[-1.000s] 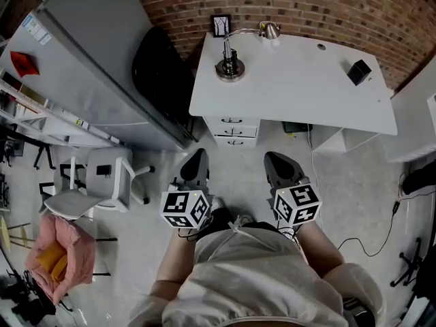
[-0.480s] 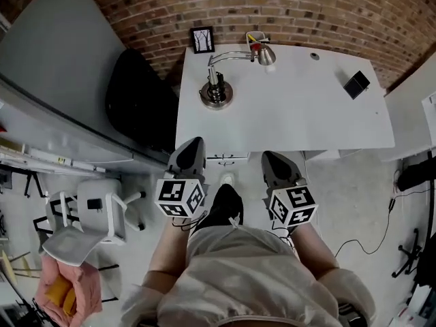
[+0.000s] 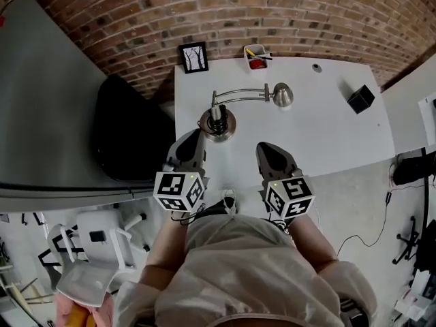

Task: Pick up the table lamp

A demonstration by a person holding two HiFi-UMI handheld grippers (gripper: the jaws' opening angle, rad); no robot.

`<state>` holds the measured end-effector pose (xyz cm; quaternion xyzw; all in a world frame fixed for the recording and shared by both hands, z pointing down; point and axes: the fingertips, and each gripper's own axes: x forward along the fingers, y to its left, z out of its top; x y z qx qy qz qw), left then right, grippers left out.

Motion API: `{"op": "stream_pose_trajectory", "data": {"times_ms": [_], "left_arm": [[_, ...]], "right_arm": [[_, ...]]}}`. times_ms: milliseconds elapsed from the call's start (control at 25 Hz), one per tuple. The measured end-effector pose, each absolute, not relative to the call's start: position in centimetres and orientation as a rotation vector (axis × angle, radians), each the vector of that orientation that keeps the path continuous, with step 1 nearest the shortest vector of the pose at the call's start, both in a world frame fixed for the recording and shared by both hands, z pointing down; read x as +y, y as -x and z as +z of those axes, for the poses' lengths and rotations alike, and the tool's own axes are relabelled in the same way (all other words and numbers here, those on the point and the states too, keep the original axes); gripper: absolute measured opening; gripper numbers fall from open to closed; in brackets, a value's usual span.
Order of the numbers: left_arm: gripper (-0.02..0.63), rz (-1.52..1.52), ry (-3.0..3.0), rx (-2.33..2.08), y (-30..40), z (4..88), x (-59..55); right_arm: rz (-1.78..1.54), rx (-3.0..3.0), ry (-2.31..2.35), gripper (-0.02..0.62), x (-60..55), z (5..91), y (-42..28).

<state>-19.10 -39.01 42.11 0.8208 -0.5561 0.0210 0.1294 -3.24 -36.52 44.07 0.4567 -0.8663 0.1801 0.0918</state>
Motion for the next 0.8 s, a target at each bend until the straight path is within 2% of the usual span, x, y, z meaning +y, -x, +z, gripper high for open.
{"op": "stream_pose_trajectory", "data": {"times_ms": [280,320,360,400,800], "left_arm": [[0.02,0.088,-2.346,-1.575,21.2,45.0,-42.3],[0.02,0.09,-2.335,-1.573,21.5,45.5,-42.5],[0.02,0.094,-2.325,-1.572,21.8,46.1,-42.7],[0.02,0.099,-2.315,-1.571,22.1,46.6,-42.9],[0.02,0.143,-2.23,-1.55,24.0,51.1,-44.2]], "right_arm": [[0.605,-2.58,-1.359,0.032,-41.8,44.7,7.7],[0.63,-2.601,-1.36,0.068,-42.5,44.8,8.4],[0.656,-2.624,-1.356,0.184,-43.3,44.8,9.2],[0.683,-2.642,-1.353,0.241,-44.0,44.9,10.0],[0.79,-2.622,-1.461,0.288,-49.2,46.1,13.8]]}}
